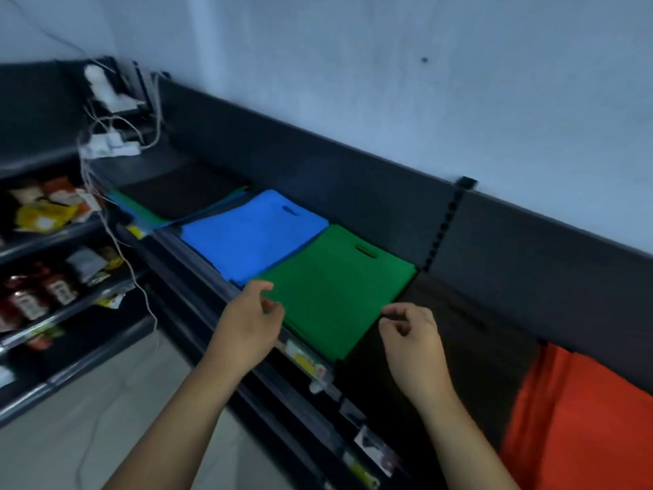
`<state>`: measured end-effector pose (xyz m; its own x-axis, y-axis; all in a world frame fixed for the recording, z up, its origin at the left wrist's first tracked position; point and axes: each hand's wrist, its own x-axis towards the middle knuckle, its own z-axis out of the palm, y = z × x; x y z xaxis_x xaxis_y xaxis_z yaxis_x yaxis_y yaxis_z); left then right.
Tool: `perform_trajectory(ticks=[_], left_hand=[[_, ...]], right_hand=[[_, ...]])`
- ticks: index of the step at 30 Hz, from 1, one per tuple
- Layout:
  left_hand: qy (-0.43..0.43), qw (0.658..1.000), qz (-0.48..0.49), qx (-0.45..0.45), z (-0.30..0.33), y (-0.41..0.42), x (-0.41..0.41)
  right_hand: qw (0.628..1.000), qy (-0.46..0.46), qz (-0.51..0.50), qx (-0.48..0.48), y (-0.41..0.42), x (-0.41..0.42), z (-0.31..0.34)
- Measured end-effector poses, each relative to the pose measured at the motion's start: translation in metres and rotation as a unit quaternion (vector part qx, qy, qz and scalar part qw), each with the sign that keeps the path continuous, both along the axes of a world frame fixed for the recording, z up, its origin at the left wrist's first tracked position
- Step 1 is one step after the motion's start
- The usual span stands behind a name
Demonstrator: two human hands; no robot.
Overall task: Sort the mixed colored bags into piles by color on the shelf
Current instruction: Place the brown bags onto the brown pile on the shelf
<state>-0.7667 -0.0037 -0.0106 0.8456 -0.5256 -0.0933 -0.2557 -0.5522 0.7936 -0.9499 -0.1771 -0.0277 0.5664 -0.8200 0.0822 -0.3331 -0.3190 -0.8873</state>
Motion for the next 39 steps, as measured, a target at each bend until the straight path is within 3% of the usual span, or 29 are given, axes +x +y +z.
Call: perform_trajectory(ticks=[13, 19, 29, 34, 39], left_hand=[[0.002, 0.999, 0.031, -0.039, 0.004, 0.129, 0.214], [0.016, 1.000, 0.016, -0.013, -0.008, 0.112, 0.286], [-0.033, 0.998, 0.045, 0.034, -0.013, 0.088, 0.426], [-0.071, 0.995, 0.050, 0.041, -0.013, 0.081, 0.498], [-0.084, 0.995, -0.015, 0.052, -0.012, 0.058, 0.568]], right_hand=[[0.997, -0.008, 0.075, 0.027, 0.111, 0.250, 0.007], [0.996, -0.004, 0.073, 0.060, 0.105, 0.330, -0.007], [0.981, -0.019, 0.041, 0.187, 0.057, 0.497, -0.020], [0.977, 0.000, 0.042, 0.208, 0.049, 0.557, -0.030], [0.978, 0.028, 0.001, 0.205, 0.041, 0.599, -0.037]])
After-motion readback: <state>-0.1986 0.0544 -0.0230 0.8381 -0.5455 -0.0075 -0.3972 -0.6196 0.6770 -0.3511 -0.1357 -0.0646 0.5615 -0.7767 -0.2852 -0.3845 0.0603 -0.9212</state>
